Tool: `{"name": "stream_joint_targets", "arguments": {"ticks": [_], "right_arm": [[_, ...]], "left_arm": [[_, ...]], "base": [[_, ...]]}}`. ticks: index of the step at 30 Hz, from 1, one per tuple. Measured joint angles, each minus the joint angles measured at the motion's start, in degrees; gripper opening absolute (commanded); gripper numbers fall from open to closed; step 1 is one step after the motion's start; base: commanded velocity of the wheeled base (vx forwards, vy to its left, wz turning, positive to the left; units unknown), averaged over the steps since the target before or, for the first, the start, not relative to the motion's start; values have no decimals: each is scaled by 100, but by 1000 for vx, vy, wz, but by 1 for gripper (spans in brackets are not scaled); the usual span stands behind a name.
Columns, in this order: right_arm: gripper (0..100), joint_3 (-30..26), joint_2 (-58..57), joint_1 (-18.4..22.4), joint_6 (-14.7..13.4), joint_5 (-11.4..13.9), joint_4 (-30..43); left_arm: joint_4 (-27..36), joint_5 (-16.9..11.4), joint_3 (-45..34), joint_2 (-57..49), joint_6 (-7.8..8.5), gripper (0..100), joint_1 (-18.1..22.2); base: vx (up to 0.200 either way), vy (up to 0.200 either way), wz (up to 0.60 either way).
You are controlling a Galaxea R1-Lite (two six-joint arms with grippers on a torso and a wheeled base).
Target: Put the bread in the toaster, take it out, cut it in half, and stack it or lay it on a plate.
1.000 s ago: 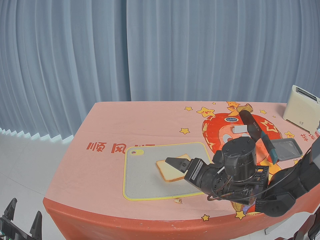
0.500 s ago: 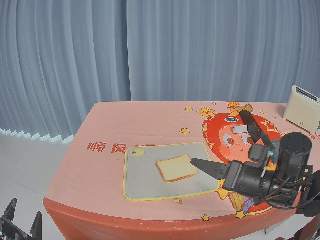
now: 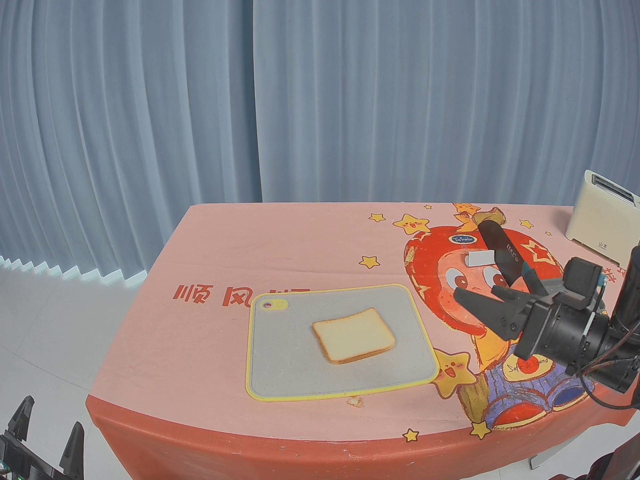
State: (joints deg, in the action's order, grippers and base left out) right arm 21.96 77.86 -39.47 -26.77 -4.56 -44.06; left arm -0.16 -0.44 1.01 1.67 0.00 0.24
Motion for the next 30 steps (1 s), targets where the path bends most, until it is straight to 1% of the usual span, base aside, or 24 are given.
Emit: {"name": "stream_joint_targets", "arguments": {"ticks": [2,3,6,9,10,12,16,18,22,27,30], "right_arm": [[100,-68,-155,59,85,2,21],[100,-106,-218,84,193,-1,29],[100,-189,-339,166,558,-12,16],[100,-256,-413,351,1068,-28,13],[100,-280,-430,425,1243,-52,10],[100,-322,-471,555,1440,-151,0],[100,-372,-584,684,1556,-329,35],[100,-401,-634,709,1685,-424,38],[100,-444,-697,725,1777,-461,44],[100,-534,-763,692,1797,-461,49],[100,-560,-772,681,1808,-458,46]], "left_arm": [[0,0,0,0,0,100,0],[0,0,0,0,0,100,0],[0,0,0,0,0,100,0],[0,0,0,0,0,100,0],[0,0,0,0,0,100,0],[0,0,0,0,0,100,0],[0,0,0,0,0,100,0],[0,0,0,0,0,100,0],[2,0,0,0,5,100,-4],[5,4,0,0,-16,100,-4],[2,6,0,0,-10,100,-4]], "base": [[0,0,0],[0,0,0],[0,0,0],[0,0,0],[0,0,0],[0,0,0],[0,0,0],[0,0,0],[0,0,0],[0,0,0],[0,-200,0]]}}
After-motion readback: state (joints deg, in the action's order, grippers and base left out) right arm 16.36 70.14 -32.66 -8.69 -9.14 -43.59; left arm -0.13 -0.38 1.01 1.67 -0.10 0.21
